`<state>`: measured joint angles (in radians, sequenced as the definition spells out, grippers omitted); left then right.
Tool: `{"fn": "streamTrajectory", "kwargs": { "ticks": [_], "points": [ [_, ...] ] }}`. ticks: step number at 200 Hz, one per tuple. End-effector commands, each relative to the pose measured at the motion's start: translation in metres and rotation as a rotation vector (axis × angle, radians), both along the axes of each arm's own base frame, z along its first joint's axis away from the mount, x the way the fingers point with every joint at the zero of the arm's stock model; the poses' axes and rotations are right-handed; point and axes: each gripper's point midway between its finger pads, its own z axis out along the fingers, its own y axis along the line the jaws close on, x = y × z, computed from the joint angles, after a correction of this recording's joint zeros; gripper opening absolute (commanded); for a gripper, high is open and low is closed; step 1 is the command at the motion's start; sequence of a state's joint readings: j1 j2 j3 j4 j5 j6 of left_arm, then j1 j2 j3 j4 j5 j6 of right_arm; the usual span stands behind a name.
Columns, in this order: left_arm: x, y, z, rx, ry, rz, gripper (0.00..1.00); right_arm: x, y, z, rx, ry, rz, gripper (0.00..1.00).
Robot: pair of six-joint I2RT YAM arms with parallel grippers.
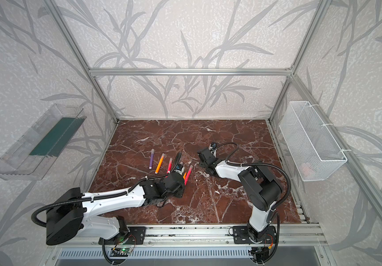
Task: Insert pens into pen caps
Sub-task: Pick up the pen from the bottom-center of the table, then pick up the pen cap from the center of the table.
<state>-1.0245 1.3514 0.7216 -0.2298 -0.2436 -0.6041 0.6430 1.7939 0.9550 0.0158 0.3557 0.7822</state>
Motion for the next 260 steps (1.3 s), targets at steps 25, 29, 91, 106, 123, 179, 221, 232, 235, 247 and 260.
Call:
{"fn": "streamTrajectory", "kwargs": {
  "ticks": [25,29,91,106,123,179,221,232,235,247,260],
  "points": [
    [0.005,0.007,0.004,0.003,-0.035,0.024,0.00,0.001,-0.004,-0.010,-0.011,0.042,-0.032,0.60],
    [0.005,0.007,0.004,0.003,-0.035,0.023,0.00,0.002,-0.004,-0.012,-0.007,0.043,-0.033,0.60],
    [0.004,0.007,0.006,-0.005,-0.037,0.019,0.00,0.016,0.010,-0.024,-0.046,0.122,0.025,0.52],
    [0.005,0.007,0.006,-0.005,-0.038,0.017,0.00,0.018,0.010,-0.029,-0.077,0.140,0.032,0.52],
    [0.005,0.006,0.006,-0.004,-0.041,0.014,0.00,0.018,0.008,-0.031,-0.112,0.151,0.042,0.51],
    [0.007,0.001,0.007,-0.005,-0.042,0.006,0.00,0.013,-0.006,-0.027,-0.274,0.189,0.104,0.46],
    [0.008,-0.001,0.007,-0.008,-0.037,0.002,0.00,0.010,-0.002,-0.035,-0.276,0.219,0.141,0.41],
    [0.008,-0.002,0.007,-0.009,-0.036,0.001,0.00,0.010,-0.001,-0.038,-0.275,0.226,0.145,0.39],
    [0.008,-0.002,0.006,-0.008,-0.036,0.001,0.00,0.010,-0.001,-0.038,-0.277,0.227,0.146,0.39],
    [0.007,-0.002,0.007,-0.010,-0.036,0.001,0.00,0.010,0.000,-0.041,-0.280,0.236,0.149,0.38],
    [0.007,-0.001,0.007,-0.008,-0.036,0.001,0.00,0.010,0.001,-0.043,-0.276,0.242,0.154,0.36]
  ]
}}
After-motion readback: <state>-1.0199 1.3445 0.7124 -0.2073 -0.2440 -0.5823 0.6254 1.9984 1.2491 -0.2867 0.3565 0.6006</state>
